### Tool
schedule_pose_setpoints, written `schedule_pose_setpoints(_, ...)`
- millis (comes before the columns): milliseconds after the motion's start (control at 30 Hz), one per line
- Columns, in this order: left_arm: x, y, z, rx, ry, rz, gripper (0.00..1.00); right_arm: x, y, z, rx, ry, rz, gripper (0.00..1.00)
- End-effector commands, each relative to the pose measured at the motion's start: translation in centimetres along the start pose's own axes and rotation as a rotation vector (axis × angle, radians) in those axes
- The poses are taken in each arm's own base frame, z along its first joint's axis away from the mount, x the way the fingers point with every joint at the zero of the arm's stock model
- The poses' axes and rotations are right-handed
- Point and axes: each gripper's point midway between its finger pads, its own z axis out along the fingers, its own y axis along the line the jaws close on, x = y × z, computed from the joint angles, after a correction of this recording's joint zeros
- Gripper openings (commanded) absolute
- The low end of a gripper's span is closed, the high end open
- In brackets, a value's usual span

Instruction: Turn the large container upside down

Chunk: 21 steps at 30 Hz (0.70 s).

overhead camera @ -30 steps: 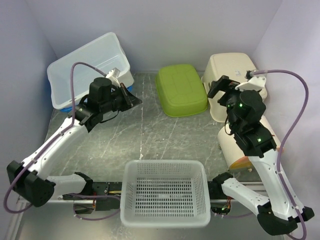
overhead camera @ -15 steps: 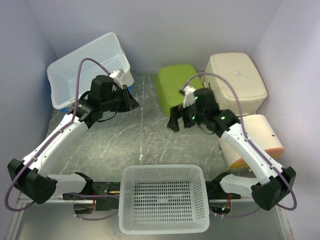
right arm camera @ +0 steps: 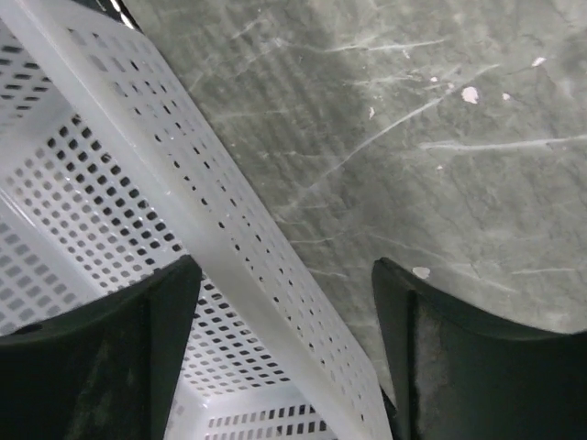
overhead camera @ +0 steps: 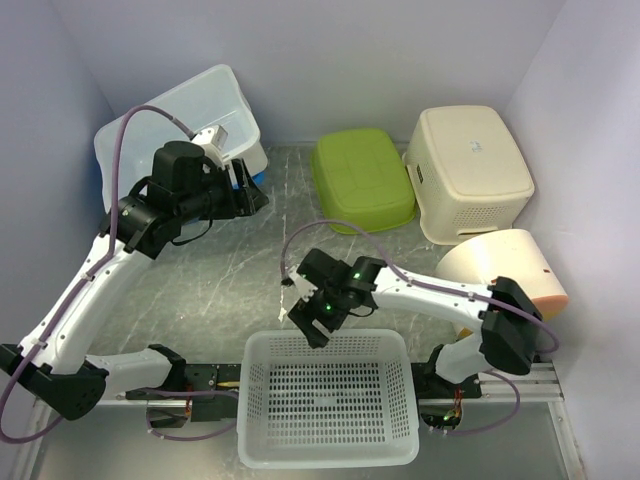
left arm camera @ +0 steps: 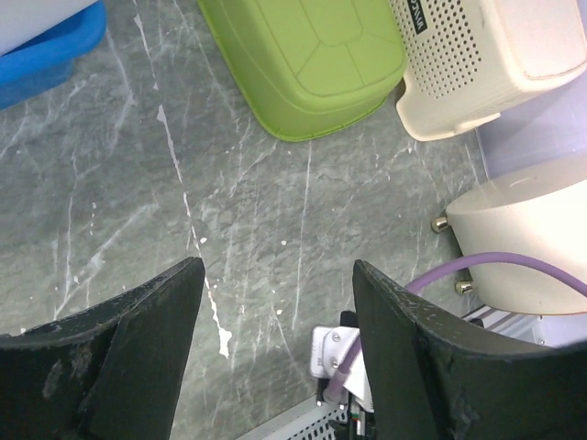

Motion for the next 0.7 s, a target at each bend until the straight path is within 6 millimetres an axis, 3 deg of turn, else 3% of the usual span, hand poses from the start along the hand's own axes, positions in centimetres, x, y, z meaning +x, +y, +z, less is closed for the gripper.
schedule_pose_setpoints(0, 0.0, 0.7, 0.0, -0.028, -0.002, 0.012, 0.76, 0.3, -0.1, 0.9, 0.048, 0.055, -0.036, 0.64)
schedule_pose_setpoints(167, -0.6, 0.7, -0.3, -0.031, -0.026, 0.008, 0.75, -0.9, -1.1, -0.6, 0.135, 0.028, -0.02, 0.06)
schedule_pose_setpoints(200, -0.8, 0.6, -0.4, -0.03, -0.032, 0.008, 0.75, -1.1, -1.7, -1.1, 0.182, 0.022, -0.012, 0.0)
schedule_pose_setpoints(400, -2.0, -0.4, -1.1, 0.007, -0.068, -0.001, 0.75, -2.5, -6.1, -6.0, 0.497, -0.025, 0.022, 0.0)
schedule_pose_setpoints(667, -2.5, 0.0, -1.7, -0.014, -0.106, -0.01, 0.75, -4.1, -9.0, -11.9, 0.735, -0.126, 0.074, 0.0)
